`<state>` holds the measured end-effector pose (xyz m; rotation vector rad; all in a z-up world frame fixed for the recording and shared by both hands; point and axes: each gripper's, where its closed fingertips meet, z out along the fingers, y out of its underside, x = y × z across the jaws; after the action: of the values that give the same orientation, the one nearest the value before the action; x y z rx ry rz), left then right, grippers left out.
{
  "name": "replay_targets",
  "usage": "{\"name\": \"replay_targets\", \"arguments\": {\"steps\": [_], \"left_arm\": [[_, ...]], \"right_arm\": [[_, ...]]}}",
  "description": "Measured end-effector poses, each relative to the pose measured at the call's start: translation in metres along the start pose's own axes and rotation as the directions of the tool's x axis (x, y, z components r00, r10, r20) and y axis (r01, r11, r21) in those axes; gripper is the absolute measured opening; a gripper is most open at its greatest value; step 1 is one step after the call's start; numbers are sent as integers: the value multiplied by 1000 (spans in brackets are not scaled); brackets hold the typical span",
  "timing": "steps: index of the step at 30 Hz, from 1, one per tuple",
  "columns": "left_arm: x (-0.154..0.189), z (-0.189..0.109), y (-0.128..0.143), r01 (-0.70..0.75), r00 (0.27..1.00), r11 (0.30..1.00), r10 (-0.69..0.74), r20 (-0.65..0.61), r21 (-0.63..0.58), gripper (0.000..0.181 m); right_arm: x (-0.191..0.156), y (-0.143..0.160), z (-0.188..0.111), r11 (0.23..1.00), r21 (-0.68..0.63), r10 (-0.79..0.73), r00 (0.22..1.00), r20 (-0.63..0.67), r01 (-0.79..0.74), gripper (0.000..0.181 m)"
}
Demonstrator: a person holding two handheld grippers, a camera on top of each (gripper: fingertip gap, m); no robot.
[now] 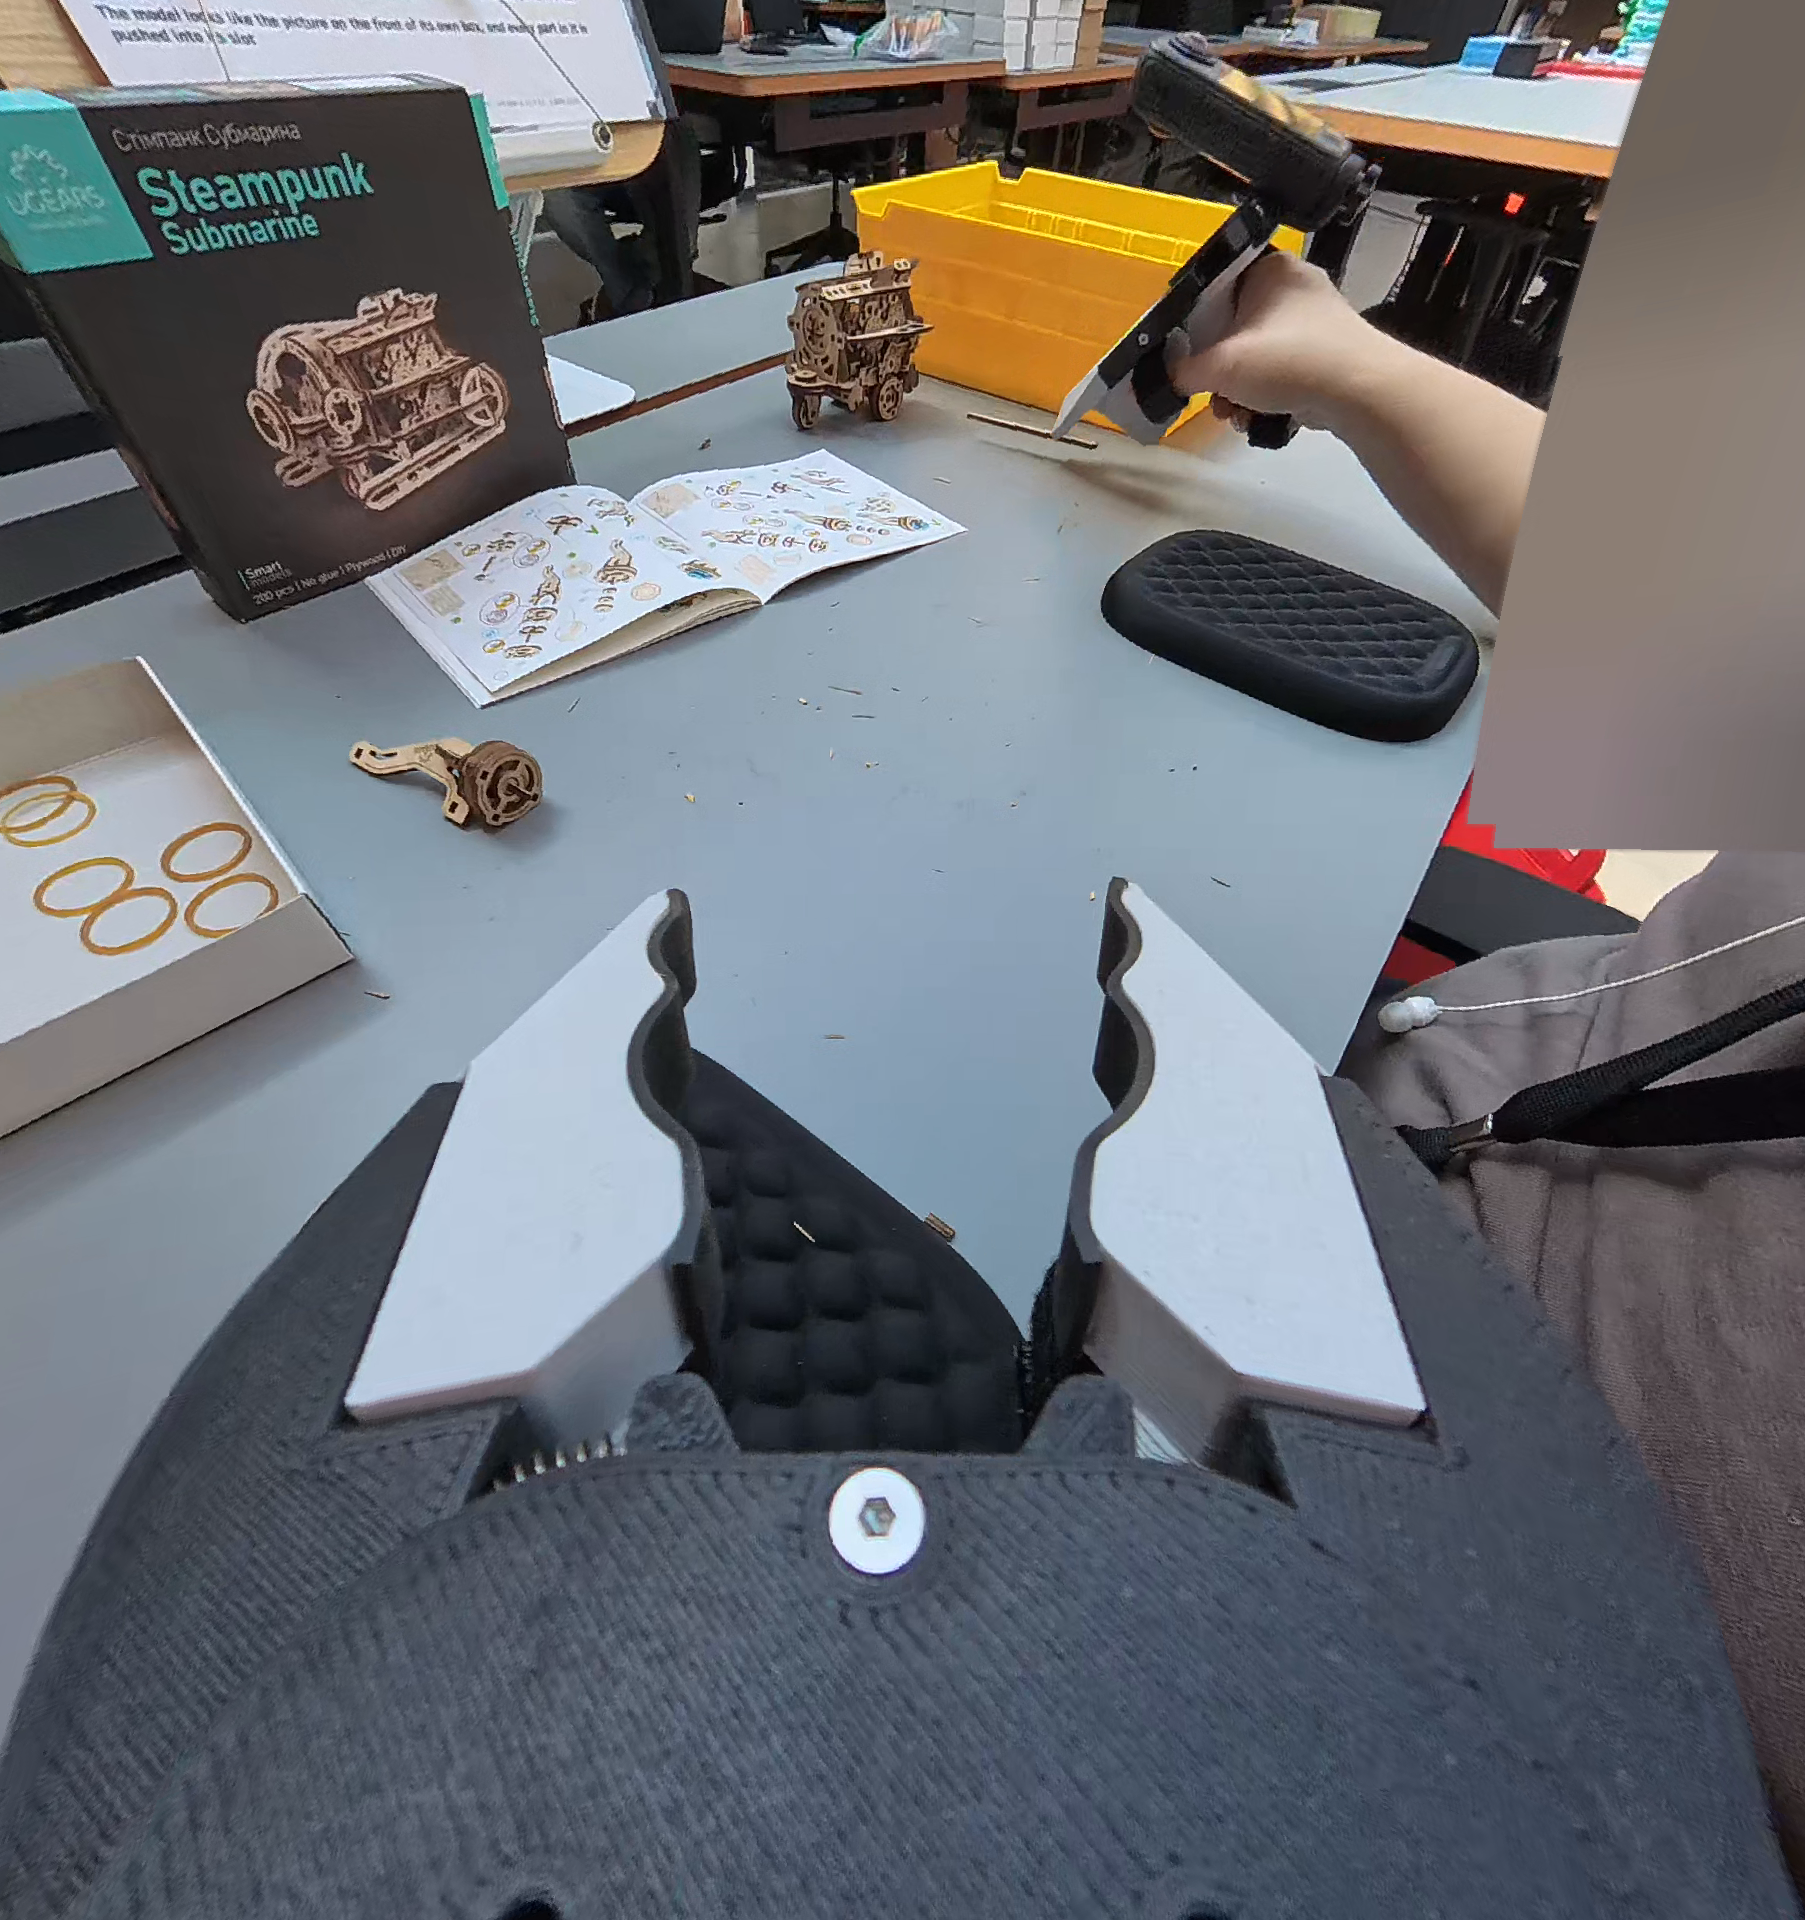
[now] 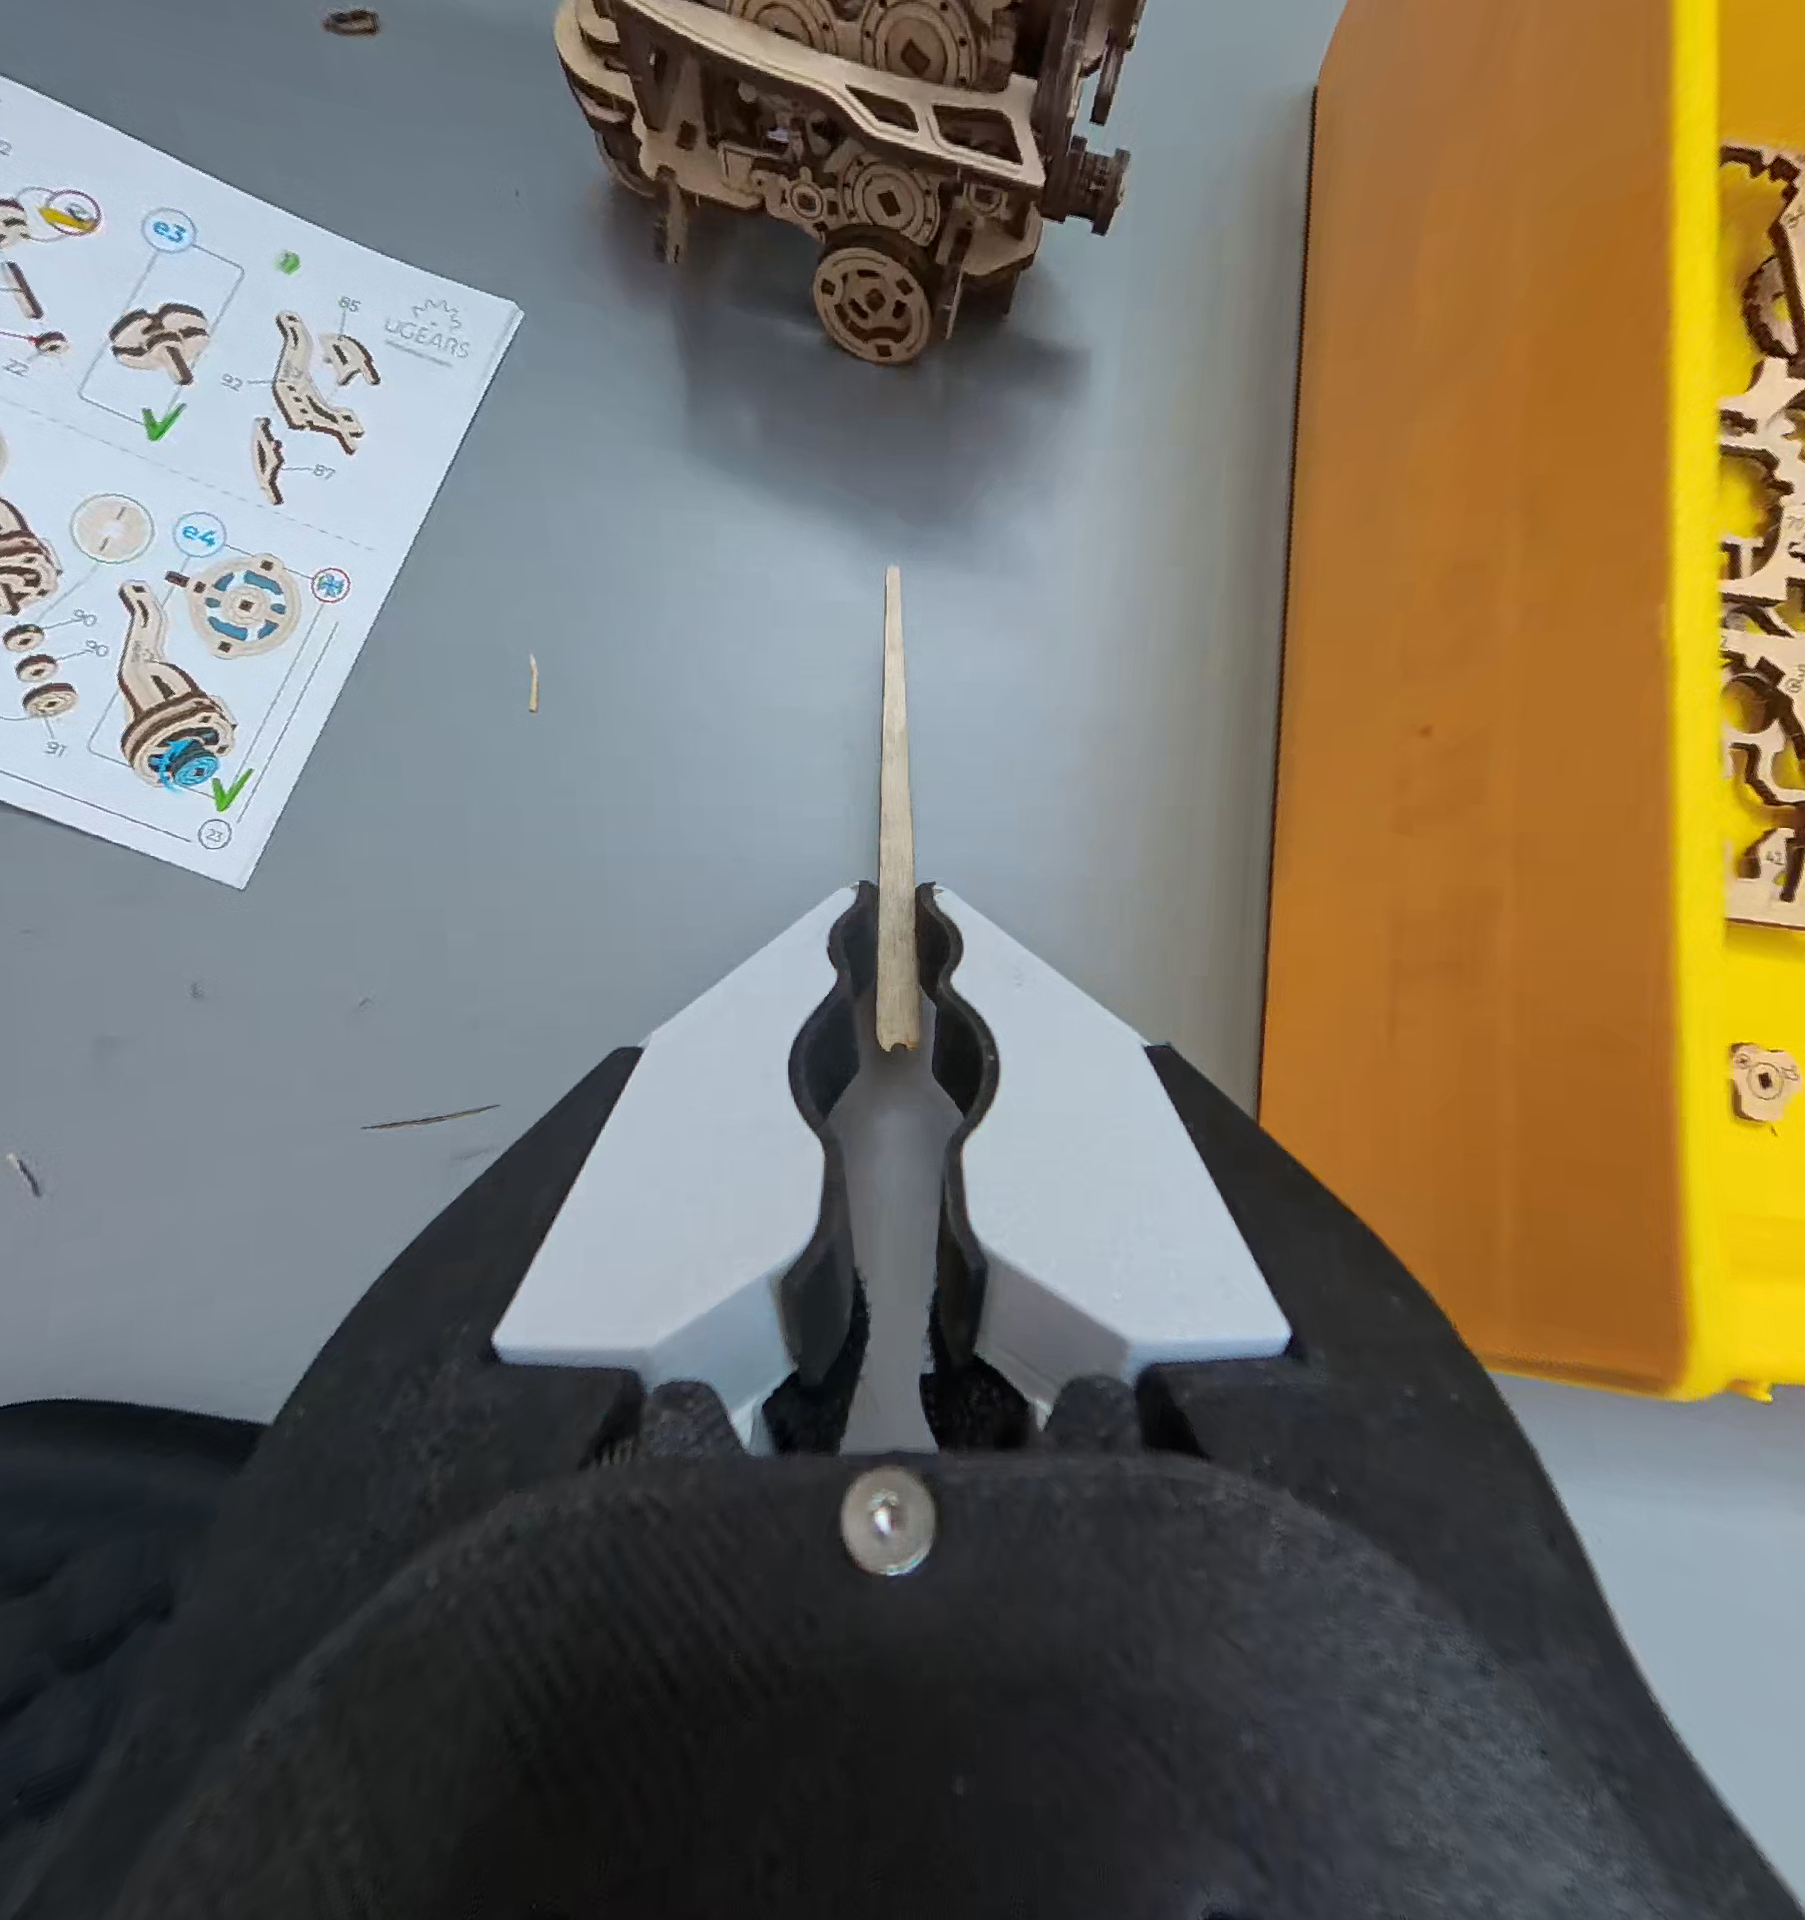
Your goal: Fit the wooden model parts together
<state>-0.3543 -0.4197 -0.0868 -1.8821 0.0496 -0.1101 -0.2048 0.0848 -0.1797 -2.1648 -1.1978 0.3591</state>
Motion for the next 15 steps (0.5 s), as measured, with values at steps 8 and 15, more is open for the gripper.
{"name": "replay_targets", "arguments": {"steps": [8, 15], "left_arm": [[-21, -36, -3, 57, 992, 996, -64, 105, 62, 82], [-56, -86, -23, 34, 953, 979, -92, 288, 201, 82]], "right_arm": [[-129, -41, -72, 912, 383, -268, 918, 291, 145, 15], [-483, 94, -147, 545, 623, -758, 13, 652, 562, 24]]}}
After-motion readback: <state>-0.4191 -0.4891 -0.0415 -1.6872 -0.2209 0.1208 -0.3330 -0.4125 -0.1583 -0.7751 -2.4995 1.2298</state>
